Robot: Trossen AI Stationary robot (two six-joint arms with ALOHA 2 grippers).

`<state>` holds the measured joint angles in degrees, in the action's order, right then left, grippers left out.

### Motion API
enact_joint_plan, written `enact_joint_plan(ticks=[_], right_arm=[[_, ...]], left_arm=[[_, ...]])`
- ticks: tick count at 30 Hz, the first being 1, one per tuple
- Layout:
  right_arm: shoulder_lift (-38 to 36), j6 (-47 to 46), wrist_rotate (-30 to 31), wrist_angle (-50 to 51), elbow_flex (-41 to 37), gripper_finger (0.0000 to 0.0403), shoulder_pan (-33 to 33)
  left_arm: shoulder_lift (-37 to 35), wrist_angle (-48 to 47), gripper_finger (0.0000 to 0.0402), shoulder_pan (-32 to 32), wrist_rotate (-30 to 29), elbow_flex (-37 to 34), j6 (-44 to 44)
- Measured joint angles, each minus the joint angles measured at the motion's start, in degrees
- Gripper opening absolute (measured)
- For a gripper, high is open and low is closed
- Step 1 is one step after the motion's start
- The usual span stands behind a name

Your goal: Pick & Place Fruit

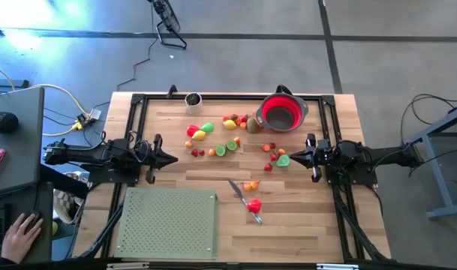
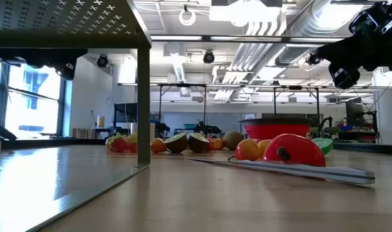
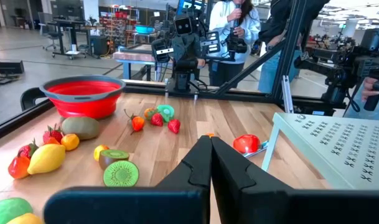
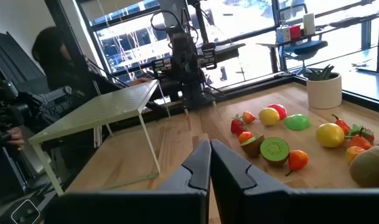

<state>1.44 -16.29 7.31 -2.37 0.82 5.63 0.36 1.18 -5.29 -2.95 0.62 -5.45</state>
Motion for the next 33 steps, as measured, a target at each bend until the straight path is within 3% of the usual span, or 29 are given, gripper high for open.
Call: enact_joint_plan(ticks=[21,33], right_arm=[[0.0,-0.6,0.2,0.0,0.0,0.0002,0.0],[0.0,-2.1,1.5,-1.7,0.0,0.0002,0.0]], left_arm=[[0.0,1.1,0.0000,0.0,-0.4,0.1,-3.9],[0.5,0.6,0.0000,0.0,-4.0,6.1,-0.5]])
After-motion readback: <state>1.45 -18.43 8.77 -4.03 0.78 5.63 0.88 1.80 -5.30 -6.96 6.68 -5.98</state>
